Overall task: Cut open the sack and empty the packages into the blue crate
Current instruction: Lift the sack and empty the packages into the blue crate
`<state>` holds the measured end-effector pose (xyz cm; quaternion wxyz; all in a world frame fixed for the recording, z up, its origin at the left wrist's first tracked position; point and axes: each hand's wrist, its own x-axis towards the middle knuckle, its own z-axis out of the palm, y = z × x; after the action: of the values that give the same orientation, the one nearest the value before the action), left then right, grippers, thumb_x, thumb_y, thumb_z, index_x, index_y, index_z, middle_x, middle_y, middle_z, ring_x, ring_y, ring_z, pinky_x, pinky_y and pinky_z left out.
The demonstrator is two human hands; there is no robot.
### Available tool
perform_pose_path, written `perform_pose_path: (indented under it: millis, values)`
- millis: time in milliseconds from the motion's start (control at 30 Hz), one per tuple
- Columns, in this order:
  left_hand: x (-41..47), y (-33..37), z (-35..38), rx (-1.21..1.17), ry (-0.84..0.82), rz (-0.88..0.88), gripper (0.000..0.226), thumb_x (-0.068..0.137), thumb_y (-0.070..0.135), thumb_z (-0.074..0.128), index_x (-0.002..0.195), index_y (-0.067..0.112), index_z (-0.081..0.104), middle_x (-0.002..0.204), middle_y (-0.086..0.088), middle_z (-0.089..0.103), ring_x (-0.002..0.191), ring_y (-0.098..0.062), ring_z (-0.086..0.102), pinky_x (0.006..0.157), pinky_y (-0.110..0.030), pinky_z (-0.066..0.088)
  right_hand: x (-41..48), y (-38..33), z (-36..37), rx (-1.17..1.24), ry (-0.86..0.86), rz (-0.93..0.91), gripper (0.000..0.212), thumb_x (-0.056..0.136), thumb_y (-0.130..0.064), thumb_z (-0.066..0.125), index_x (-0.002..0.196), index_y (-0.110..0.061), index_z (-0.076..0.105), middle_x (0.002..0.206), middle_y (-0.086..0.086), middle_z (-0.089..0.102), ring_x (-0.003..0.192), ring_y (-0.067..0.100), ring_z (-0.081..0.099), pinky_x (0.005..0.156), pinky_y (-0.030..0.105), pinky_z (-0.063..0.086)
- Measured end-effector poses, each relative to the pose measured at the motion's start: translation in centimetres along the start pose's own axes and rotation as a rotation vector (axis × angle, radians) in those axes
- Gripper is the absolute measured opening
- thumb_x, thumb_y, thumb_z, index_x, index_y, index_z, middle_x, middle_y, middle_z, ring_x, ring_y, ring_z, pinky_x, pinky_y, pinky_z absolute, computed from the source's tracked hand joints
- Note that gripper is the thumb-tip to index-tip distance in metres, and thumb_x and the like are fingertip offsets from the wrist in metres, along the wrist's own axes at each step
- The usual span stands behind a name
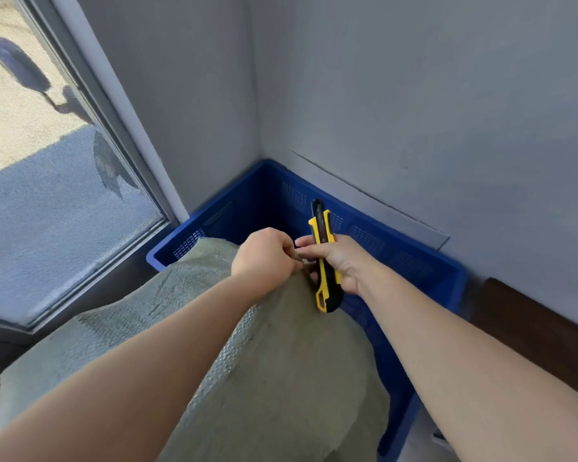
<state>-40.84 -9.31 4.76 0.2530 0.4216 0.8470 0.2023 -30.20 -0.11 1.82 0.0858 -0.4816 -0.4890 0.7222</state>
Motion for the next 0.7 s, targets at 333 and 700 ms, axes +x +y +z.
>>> perform_pose_path:
  millis: [333,700]
  values:
    - [1.9,0.7,-0.3,-0.031,0.038,0.010,0.007,0.080,0.025,0.072,0.081,0.019,0.069,0.086,0.003,0.067,0.084,-0.018,0.063,0.072,-0.034,0.055,-0.7,-0.9,-0.6,-0.166,0.055,-0.067,0.020,0.074,0.004,0.074,0.075,-0.014,0.067,0.078,0.007,0.066,0.076,0.023,0.062,0.057,0.031,0.052]
    - [-0.1,-4.6,-3.5,0.525,-0.338,0.062,0.062,0.069,0.073,0.060,0.116,0.032,0.055,0.116,0.006,0.048,0.115,-0.017,0.043,0.099,-0.039,0.032,1.2,-0.7,-1.2,-0.058,0.386,-0.006,0.016,0.079,0.010,0.067,0.076,-0.005,0.065,0.078,0.010,0.062,0.063,0.019,0.060,0.052,0.027,0.052]
